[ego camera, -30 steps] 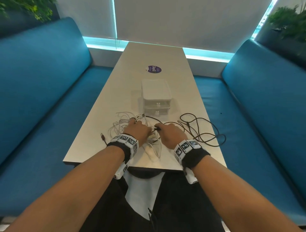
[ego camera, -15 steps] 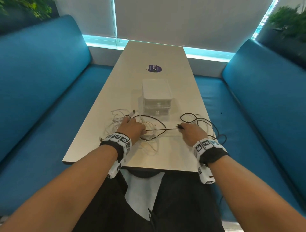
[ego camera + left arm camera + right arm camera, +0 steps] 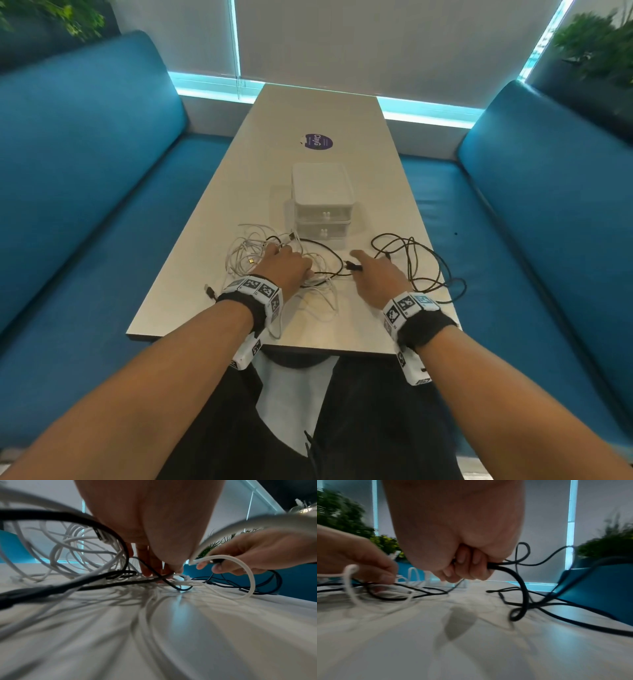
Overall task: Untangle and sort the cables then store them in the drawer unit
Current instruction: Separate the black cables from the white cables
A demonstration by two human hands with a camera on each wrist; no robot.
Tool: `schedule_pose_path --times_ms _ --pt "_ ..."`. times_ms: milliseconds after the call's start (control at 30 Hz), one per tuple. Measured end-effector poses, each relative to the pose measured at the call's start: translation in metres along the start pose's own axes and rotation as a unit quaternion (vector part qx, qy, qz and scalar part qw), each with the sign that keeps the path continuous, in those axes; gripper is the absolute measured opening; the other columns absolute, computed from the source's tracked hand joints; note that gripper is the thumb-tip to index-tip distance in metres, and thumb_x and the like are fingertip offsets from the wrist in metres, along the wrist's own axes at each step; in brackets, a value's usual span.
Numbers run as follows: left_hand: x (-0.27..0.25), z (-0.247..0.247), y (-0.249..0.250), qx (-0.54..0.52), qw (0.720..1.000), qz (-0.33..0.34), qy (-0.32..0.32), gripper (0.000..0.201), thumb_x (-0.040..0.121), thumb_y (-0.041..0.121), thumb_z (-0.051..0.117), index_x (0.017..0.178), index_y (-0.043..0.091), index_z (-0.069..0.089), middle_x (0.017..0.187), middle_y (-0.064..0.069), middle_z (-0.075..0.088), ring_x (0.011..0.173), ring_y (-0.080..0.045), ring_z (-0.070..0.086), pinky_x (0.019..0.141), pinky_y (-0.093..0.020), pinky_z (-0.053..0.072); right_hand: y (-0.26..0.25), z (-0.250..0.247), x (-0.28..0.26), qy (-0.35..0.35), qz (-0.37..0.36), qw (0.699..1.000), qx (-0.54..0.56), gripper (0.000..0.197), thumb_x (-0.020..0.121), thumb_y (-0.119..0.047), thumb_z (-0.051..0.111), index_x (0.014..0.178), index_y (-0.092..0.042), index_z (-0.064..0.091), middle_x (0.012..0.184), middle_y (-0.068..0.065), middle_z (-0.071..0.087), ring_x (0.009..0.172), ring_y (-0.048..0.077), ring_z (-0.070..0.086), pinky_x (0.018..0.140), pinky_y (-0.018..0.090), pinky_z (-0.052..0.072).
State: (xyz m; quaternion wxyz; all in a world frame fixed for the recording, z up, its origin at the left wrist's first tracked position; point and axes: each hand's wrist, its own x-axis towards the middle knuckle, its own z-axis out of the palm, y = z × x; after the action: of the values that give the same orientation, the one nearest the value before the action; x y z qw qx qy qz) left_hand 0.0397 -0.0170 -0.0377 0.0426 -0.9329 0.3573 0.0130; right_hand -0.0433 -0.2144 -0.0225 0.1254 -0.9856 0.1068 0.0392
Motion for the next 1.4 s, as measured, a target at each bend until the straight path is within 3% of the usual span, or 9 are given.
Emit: schedule_pose_path --times_ms 133,267,433,533,667,833,933,1133,1400 --pt "0.001 -0.003 0.004 -0.04 0.999 0.01 0.034 0.023 0.106 0.032 0.033 0.1 0.025 0.054 0.1 0.001 0.064 0.105 -0.025 0.05 0.097 -0.045 0.029 -0.029 0.008 0.006 -0.014 -0.09 0.994 0.053 0.027 0.099 -0.038 0.044 0.121 -0.034 0.058 0.101 0.006 0.071 0.087 0.027 0.066 0.077 0.044 0.057" --pt "0.0 -0.006 0.004 -0.026 0.998 0.023 0.046 0.015 0.104 0.021 0.037 0.106 0.019 0.052 0.101 -0.003 0.064 0.104 -0.027 0.051 0.095 -0.044 0.032 -0.035 0.012 0.012 -0.004 -0.102 0.992 0.076 0.019 0.099 -0.037 0.046 0.109 -0.028 0.06 0.094 0.006 0.071 0.083 0.028 0.065 0.074 0.045 0.056" --pt "0.001 -0.002 0.011 -0.091 0.996 -0.01 0.017 0.018 0.1 0.03 0.038 0.107 0.016 0.047 0.102 -0.009 0.057 0.099 -0.031 0.047 0.098 -0.045 0.034 -0.033 0.009 0.012 0.003 -0.095 0.995 0.016 0.022 0.103 -0.035 0.042 0.111 -0.019 0.054 0.093 0.011 0.066 0.08 0.033 0.063 0.071 0.043 0.055" --pt "0.002 0.006 0.004 -0.096 0.995 -0.015 -0.014 0.009 0.099 0.025 0.038 0.105 0.021 0.042 0.106 -0.007 0.059 0.103 -0.03 0.049 0.1 -0.047 0.035 -0.017 0.004 0.013 0.022 -0.052 0.998 -0.026 0.022 0.104 -0.032 0.039 0.114 -0.016 0.049 0.095 0.013 0.065 0.081 0.034 0.063 0.071 0.043 0.054" --pt "-0.001 -0.002 -0.009 -0.041 0.998 -0.001 -0.041 0.019 0.102 0.021 0.037 0.113 0.015 0.052 0.109 -0.009 0.063 0.107 -0.031 0.051 0.105 -0.044 0.03 0.019 -0.007 0.005 0.017 0.06 0.993 -0.103 0.021 0.1 -0.018 0.039 0.117 -0.013 0.051 0.107 0.012 0.065 0.094 0.033 0.065 0.071 0.037 0.047" --pt "-0.005 0.0 -0.011 -0.046 0.999 0.0 -0.028 0.011 0.097 0.02 0.043 0.088 0.022 0.048 0.088 -0.002 0.062 0.093 -0.027 0.053 0.097 -0.042 0.031 0.047 -0.014 -0.005 -0.026 0.178 0.977 -0.112 0.023 0.094 -0.01 0.045 0.108 -0.011 0.064 0.109 0.01 0.067 0.095 0.029 0.065 0.072 0.034 0.046" --pt "-0.006 0.0 -0.009 -0.057 0.998 -0.016 -0.036 0.012 0.098 0.023 0.04 0.087 0.023 0.044 0.093 -0.008 0.059 0.092 -0.03 0.048 0.095 -0.043 0.033 0.042 -0.014 -0.004 -0.014 0.191 0.977 -0.096 0.022 0.094 -0.01 0.047 0.107 -0.011 0.064 0.11 0.009 0.067 0.099 0.03 0.065 0.073 0.034 0.045" --pt "-0.006 0.004 -0.013 -0.072 0.996 -0.034 -0.038 0.013 0.099 0.029 0.036 0.088 0.026 0.041 0.093 -0.008 0.06 0.091 -0.03 0.049 0.098 -0.046 0.037 0.028 -0.004 0.002 0.027 0.108 0.994 -0.026 0.029 0.098 -0.02 0.043 0.127 -0.016 0.047 0.11 0.013 0.063 0.096 0.033 0.063 0.075 0.037 0.047" --pt "0.003 -0.005 0.005 -0.152 0.988 -0.005 0.008 0.015 0.101 0.026 0.036 0.103 0.025 0.051 0.096 0.003 0.065 0.093 -0.022 0.056 0.103 -0.043 0.032 0.011 -0.003 0.006 0.059 -0.012 0.998 0.012 0.033 0.099 -0.029 0.046 0.133 -0.032 0.047 0.088 0.006 0.061 0.084 0.031 0.065 0.073 0.039 0.055"
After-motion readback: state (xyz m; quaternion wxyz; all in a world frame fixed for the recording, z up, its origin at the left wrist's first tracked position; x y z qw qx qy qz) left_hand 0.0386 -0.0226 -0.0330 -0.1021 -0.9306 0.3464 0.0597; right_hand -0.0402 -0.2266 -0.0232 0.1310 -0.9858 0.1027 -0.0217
